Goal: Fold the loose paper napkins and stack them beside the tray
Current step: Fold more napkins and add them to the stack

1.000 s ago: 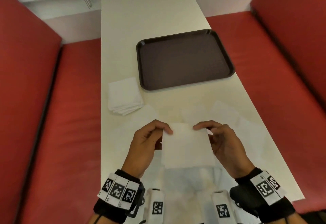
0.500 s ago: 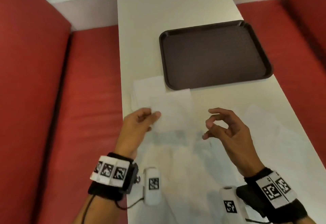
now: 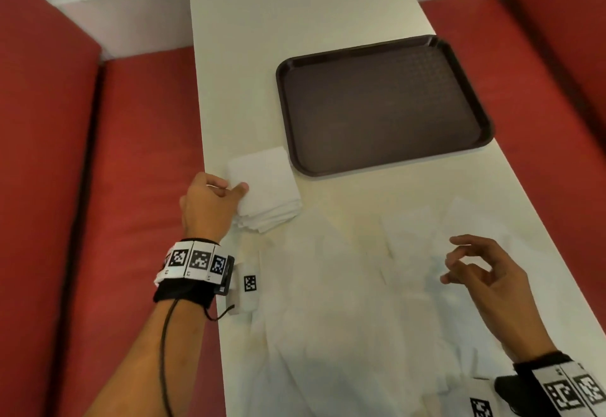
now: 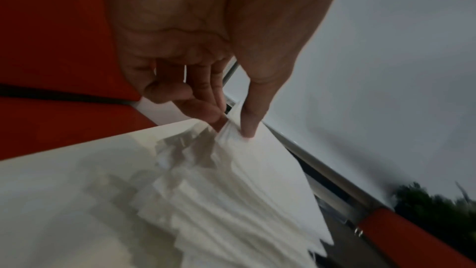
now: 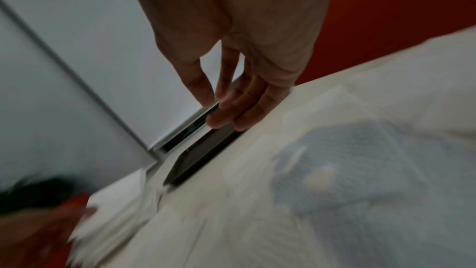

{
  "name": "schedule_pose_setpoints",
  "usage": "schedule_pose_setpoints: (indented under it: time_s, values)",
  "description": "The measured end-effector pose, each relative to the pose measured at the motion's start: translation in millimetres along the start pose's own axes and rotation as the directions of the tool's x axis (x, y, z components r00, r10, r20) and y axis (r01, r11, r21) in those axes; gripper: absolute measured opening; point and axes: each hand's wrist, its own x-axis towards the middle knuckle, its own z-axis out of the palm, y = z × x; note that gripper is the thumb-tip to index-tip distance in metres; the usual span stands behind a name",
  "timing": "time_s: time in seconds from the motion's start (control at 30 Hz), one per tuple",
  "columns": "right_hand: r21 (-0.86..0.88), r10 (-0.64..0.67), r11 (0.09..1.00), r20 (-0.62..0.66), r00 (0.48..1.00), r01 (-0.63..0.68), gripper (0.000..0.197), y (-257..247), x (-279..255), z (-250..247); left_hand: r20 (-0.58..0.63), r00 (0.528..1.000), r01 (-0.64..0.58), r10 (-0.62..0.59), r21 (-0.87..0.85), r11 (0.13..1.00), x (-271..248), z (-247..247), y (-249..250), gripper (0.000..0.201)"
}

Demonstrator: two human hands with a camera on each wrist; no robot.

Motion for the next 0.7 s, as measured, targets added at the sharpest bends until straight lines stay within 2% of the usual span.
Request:
schedule_pose_setpoints:
  time_s: [0.07,0.13,0.2,0.33,0.47,0.57,0.63,0.7]
  values:
    - [-0.101,-0.038,0.994,0.043,0.998,0.042,0.027,-6.1,2.6,10.5,-0.035,0.999,-0.015,0.016,0.024,1.000,-4.9,-0.6,0.3,0.038]
    - [-0.194,-0.122,0.971,0.103,0.987,0.141,0.029,-21.4,8.4,33.0,-0.069,0.997,-0.039,0.042,0.054,0.998,-5.6,-2.7,0.8,0.043]
    - [-0.228,-0.206,0.943,0.176,0.963,0.243,0.031,-40.7,16.4,63.7,-0.053,0.997,-0.058,0.061,0.064,0.996,-1.9,-5.9,0.5,0.049]
    - [-0.252,-0.280,0.905,0.255,0.926,0.343,0.035,-73.6,39.6,128.6,0.093,0.991,0.093,-0.097,0.053,0.994,7.3,-11.6,-3.3,0.051]
    - [-0.163,-0.182,0.959,0.273,0.945,0.232,0.047,-88.3,66.5,178.8,0.198,0.957,0.223,-0.212,-0.032,0.974,6.1,-9.8,-7.1,0.048]
    - [-0.131,-0.054,0.986,0.304,0.951,0.098,0.054,-91.2,83.9,206.1,0.212,0.954,0.238,-0.211,-0.110,0.965,5.4,-4.5,-7.1,0.016]
    - [-0.097,0.011,0.995,0.322,0.947,0.021,0.055,-94.4,92.5,220.7,0.201,0.955,0.251,-0.220,-0.144,0.957,6.3,-2.5,-7.2,0.027]
    - [-0.082,0.039,0.997,0.345,0.938,-0.011,0.055,-96.5,98.4,233.5,0.238,0.945,0.267,-0.227,-0.156,0.951,5.7,0.8,-8.2,0.018]
